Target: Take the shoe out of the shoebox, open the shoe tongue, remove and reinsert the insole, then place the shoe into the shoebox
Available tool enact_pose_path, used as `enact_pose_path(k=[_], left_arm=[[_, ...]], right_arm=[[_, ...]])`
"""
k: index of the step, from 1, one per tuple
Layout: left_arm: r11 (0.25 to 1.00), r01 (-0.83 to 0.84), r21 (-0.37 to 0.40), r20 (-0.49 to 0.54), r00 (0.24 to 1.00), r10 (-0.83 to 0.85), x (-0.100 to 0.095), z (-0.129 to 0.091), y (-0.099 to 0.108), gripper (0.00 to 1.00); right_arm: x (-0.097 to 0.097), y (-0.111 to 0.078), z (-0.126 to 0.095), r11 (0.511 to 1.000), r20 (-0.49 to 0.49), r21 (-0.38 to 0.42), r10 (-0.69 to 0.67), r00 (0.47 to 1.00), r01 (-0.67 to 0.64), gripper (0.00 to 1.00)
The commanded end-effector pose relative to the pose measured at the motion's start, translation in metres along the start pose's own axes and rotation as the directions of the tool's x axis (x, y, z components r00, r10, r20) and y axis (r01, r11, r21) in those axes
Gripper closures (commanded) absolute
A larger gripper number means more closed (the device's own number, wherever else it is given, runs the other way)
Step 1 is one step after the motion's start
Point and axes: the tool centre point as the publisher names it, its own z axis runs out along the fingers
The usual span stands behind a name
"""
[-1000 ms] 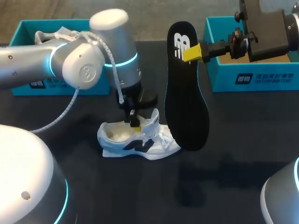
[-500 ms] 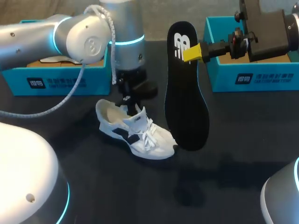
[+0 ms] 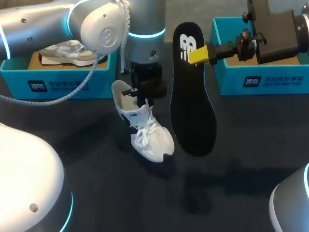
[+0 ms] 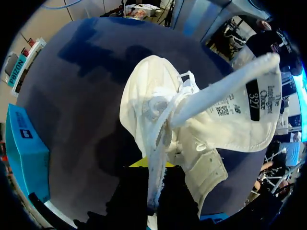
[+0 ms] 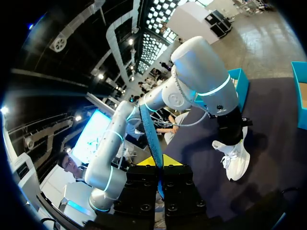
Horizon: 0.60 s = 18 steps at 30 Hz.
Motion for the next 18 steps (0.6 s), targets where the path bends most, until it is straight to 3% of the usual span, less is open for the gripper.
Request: enact_pose_path(k=[1,11,18], left_arm=[[1.000,0.002,-0.015,0.009,1.000,-0.002,0.0054,-0.0025,-0.0044,1.00],[1.000,0.002,-0.015,0.009,1.000,-0.002,0.0054,-0.0025,-0.0044,1.00],[0.987,-0.160,0.032,-0.093,0.982,0.163,-0.0033,0.0031,-0.0112,1.00]], right_arm=[[0.0000,0.0014,0.0026,1.000,0.003,0.002,0.003,1.000,-0.003,1.00],[0.0000,0.0014,0.0026,1.000,0.003,0.002,0.003,1.000,-0.003,1.00],[0.0000,0.0014,0.0026,1.000,0.003,0.002,0.003,1.000,-0.003,1.00]])
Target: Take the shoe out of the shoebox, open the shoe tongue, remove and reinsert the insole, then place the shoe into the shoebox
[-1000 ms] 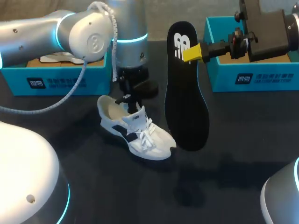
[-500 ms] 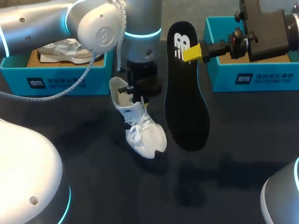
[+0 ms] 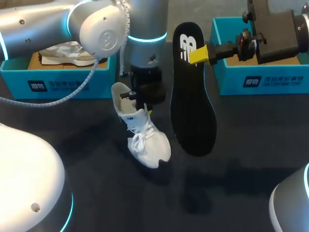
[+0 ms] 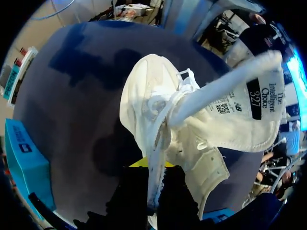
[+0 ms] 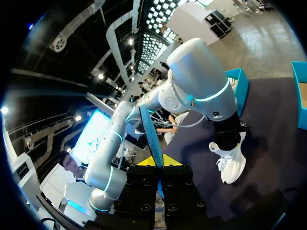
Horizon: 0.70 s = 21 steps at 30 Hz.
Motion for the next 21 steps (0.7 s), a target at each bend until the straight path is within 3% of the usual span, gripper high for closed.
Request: enact_pose_path(k=[1,8,21], left_arm=[[0.997,-0.067,0.035,-0.060,0.996,0.069,-0.014,0.000,0.003,1.00],[0.978,-0.193,0.077,-0.113,0.973,0.201,-0.025,0.008,-0.004,1.00],[0.968,-0.239,0.073,-0.170,0.954,0.248,-0.047,0.037,-0.028,1.00]], right_arm=[[0.000,0.001,0.003,1.000,0.003,0.002,0.003,1.000,-0.003,1.00],[0.000,0.001,0.003,1.000,0.003,0.002,0.003,1.000,-0.003,1.00],[0.000,0.001,0.003,1.000,0.003,0.002,0.003,1.000,-0.003,1.00]])
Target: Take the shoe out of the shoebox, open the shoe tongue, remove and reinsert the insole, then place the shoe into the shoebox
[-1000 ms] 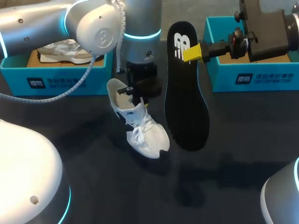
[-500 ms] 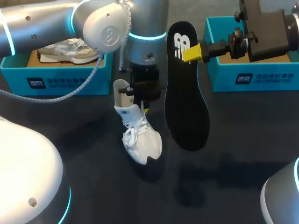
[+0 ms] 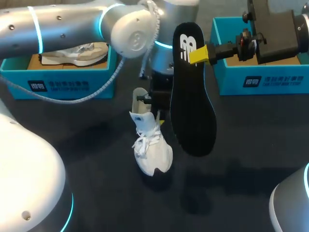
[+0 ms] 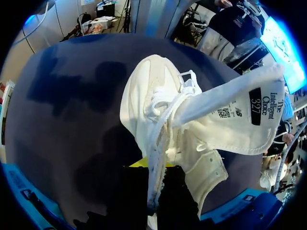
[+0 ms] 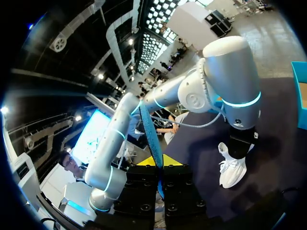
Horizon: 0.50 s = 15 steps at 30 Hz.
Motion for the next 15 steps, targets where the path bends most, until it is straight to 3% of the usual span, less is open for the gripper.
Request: enact_pose_path(k=[1,15], left_arm=[[1.000,-0.012,-0.003,-0.059,0.998,0.012,-0.014,0.007,-0.005,1.00],[1.000,-0.007,-0.006,-0.104,0.995,0.007,-0.018,0.024,-0.009,1.00]], right_arm=[[0.000,0.001,0.003,1.000,0.003,0.002,0.003,1.000,-0.003,1.00],[0.000,0.001,0.003,1.000,0.003,0.002,0.003,1.000,-0.003,1.00]])
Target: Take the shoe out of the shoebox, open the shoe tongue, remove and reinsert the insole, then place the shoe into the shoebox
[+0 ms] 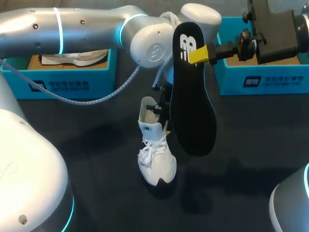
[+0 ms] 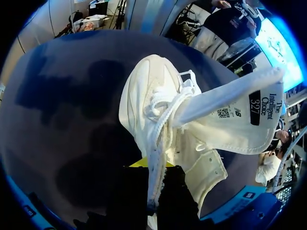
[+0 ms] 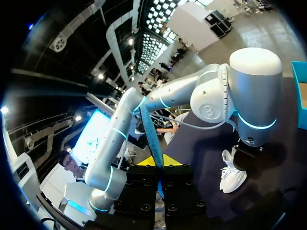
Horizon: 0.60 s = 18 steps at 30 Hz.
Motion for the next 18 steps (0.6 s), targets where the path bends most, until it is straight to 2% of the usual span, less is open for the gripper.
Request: enact_pose_path(k=[1,18], left_arm=[[1.000,0.007,0.007,-0.013,1.000,-0.007,-0.003,0.003,0.003,1.00],[0.999,-0.013,0.052,-0.043,0.999,0.016,-0.010,0.025,-0.006,1.00]], right_arm=[[0.000,0.001,0.003,1.000,0.003,0.002,0.003,1.000,-0.003,1.00],[0.000,0.001,0.003,1.000,0.003,0.002,0.003,1.000,-0.003,1.00]])
